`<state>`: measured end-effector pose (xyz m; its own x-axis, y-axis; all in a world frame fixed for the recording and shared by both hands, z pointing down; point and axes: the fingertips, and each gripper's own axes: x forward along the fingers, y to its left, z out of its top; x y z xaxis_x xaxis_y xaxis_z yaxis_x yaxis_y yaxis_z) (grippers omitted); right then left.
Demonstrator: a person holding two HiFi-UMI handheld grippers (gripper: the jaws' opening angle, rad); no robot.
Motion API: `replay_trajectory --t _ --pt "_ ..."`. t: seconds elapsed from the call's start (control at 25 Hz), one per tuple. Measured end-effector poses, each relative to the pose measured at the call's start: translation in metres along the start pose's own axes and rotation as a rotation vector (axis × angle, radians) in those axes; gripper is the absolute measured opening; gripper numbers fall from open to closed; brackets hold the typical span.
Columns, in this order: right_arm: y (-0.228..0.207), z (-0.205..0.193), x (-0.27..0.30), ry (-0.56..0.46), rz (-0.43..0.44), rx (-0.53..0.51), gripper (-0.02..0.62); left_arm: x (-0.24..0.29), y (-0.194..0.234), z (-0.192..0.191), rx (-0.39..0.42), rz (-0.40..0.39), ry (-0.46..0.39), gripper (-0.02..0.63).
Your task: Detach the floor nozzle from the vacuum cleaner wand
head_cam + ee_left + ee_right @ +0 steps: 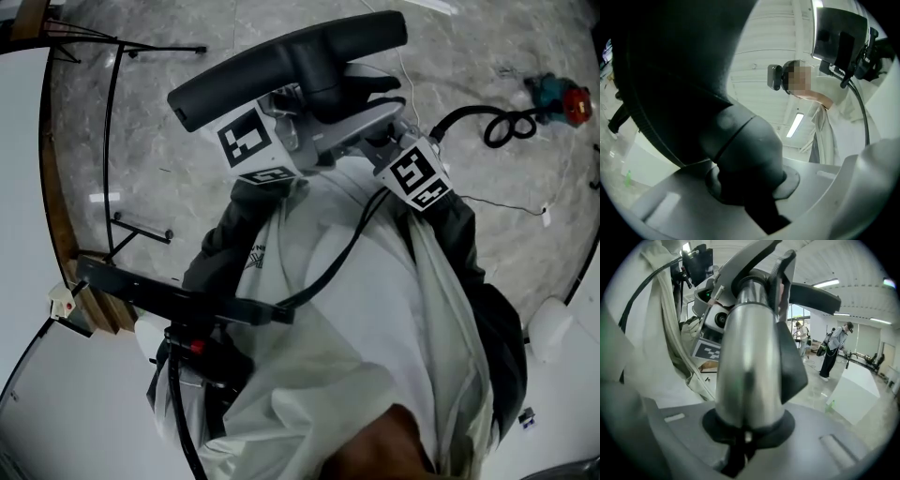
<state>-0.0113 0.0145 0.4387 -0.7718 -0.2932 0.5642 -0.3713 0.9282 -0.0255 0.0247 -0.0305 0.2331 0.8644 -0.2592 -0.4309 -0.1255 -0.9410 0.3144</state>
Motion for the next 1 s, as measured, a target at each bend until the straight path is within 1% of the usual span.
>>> replay_trajectory --t 0.04,0.12,0.28,0.32,0.36,0.4,0.44,0.52,0.56,0.6,0.64,0.68,0.72,0.76,0.8,0.88,0.96,1.0 --pt "-0.002 -0.001 0.001 0.004 -0.025 0.01 0.046 0.0 0.004 0.0 -0.012 0.023 -0.004 0.077" --pt "-0.01 -0.002 0.003 0.015 -0.097 0.035 0.045 -0.003 0.016 0.0 -0.037 0.102 -0.014 0.075" --pt "-0.025 0.0 0.009 0.038 -0.286 0.072 0.044 -0.01 0.04 0.002 -0.046 0.271 -0.004 0.075" --pt "-0.026 0.001 0.009 0.042 -0.315 0.072 0.044 -0.012 0.041 0.003 -0.05 0.279 0.0 0.074" --pt "-0.025 0.002 0.009 0.042 -0.322 0.066 0.044 -0.012 0.037 0.003 -0.051 0.25 0.002 0.075" --pt "-0.021 0.004 0.01 0.035 -0.302 0.053 0.044 -0.013 0.029 0.005 -0.047 0.183 0.004 0.075" --pt "-0.015 0.007 0.01 0.022 -0.257 0.035 0.044 -0.013 0.016 0.007 -0.03 0.088 0.009 0.075" --pt "0.003 0.014 0.009 -0.01 -0.113 -0.005 0.044 -0.013 -0.015 0.012 0.033 -0.107 0.029 0.075" --pt "0.013 0.018 0.006 -0.027 -0.027 -0.021 0.045 -0.013 -0.027 0.013 0.058 -0.172 0.04 0.075" --pt "0.021 0.021 0.003 -0.039 0.055 -0.032 0.046 -0.012 -0.034 0.014 0.07 -0.209 0.046 0.077" --pt "0.026 0.022 0.001 -0.043 0.118 -0.033 0.046 -0.012 -0.036 0.014 0.068 -0.223 0.047 0.077" --pt "0.028 0.022 -0.001 -0.039 0.155 -0.027 0.046 -0.011 -0.035 0.014 0.059 -0.218 0.043 0.077" --pt "0.027 0.021 -0.001 -0.032 0.159 -0.017 0.046 -0.01 -0.031 0.014 0.045 -0.197 0.034 0.077" --pt "0.023 0.02 0.0 -0.024 0.131 -0.005 0.046 -0.01 -0.025 0.015 0.031 -0.165 0.021 0.077" --pt "0.017 0.019 0.001 -0.018 0.076 0.006 0.046 -0.009 -0.019 0.017 0.022 -0.126 0.006 0.077" --pt "0.002 0.018 0.004 -0.009 -0.077 0.027 0.046 -0.007 -0.006 0.019 0.025 -0.034 -0.007 0.075" --pt "-0.012 0.017 0.005 0.005 -0.233 0.044 0.046 -0.007 0.008 0.019 0.031 0.079 0.006 0.075" --pt "-0.017 0.018 0.006 0.013 -0.289 0.049 0.046 -0.008 0.015 0.02 0.026 0.127 0.008 0.075"
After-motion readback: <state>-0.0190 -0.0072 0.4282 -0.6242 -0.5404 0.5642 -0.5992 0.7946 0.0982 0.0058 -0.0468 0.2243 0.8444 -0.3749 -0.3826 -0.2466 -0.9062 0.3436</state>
